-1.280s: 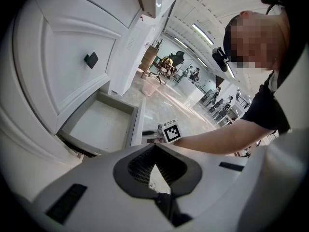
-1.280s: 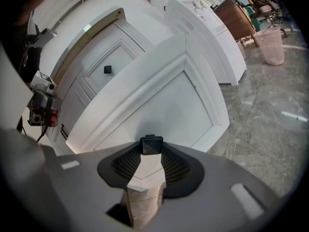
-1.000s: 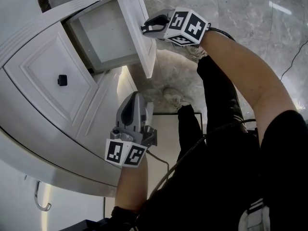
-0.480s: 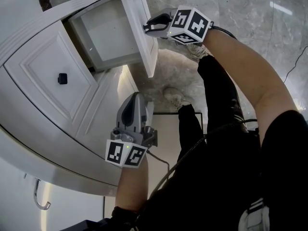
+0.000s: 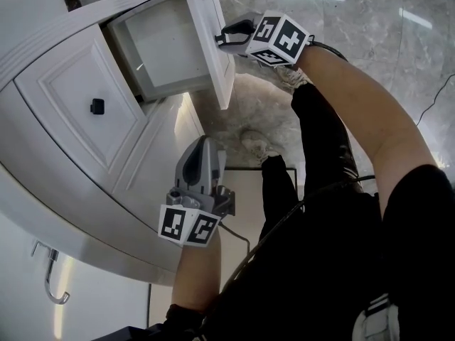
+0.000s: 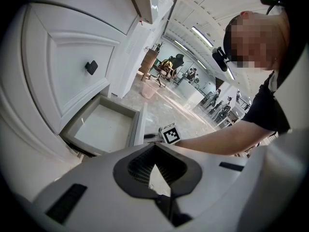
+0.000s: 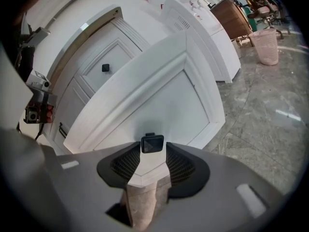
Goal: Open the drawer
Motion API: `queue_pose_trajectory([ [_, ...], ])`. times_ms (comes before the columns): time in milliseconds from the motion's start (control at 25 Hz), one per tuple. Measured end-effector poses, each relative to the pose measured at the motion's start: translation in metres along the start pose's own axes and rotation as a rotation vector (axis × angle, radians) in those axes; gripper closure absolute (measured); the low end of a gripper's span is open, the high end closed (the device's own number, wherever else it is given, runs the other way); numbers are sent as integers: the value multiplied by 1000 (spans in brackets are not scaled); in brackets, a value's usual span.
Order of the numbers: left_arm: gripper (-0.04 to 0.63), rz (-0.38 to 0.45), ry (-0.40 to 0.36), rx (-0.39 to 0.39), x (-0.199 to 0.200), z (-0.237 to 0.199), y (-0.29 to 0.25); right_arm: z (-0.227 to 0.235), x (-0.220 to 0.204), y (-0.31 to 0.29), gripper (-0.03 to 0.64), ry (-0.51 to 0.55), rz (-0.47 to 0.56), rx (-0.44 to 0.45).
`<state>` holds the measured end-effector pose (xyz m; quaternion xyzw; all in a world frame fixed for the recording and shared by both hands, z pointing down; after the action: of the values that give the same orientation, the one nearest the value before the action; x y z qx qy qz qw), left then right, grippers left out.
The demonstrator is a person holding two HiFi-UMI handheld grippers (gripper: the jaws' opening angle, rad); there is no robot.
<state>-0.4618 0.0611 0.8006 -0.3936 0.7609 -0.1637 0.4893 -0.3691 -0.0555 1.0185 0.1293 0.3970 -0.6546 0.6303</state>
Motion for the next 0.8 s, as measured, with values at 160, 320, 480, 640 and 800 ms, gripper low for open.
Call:
queue_pose_trajectory([
  [160, 604, 22, -13, -10, 11, 12, 8, -4, 0, 10, 459, 48, -53, -48],
  [320, 604, 58, -29, -14, 31, 20, 22, -9, 9, 30, 457, 57, -49, -109],
  [480, 604, 85, -51, -16, 56, 30, 40, -20, 26, 60, 459, 52, -26, -163],
  [640, 604, 130, -68, -18, 90, 44, 63, -40, 60, 94, 511, 68, -3, -212],
  [800, 604, 180, -77, -30, 131, 64, 89, -70, 108, 124, 615, 103, 26, -262],
])
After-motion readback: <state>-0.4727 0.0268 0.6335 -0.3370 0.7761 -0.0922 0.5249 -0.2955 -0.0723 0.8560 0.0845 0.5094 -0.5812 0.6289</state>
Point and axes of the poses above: the fingertips, and each gripper's own axes: y backward along the fingers, z to its right, x out of its top, the point moved 4 cm from there along y, backward along the fingers, and after that the axes turned 9 degrees about z, right-handed, at the moved point
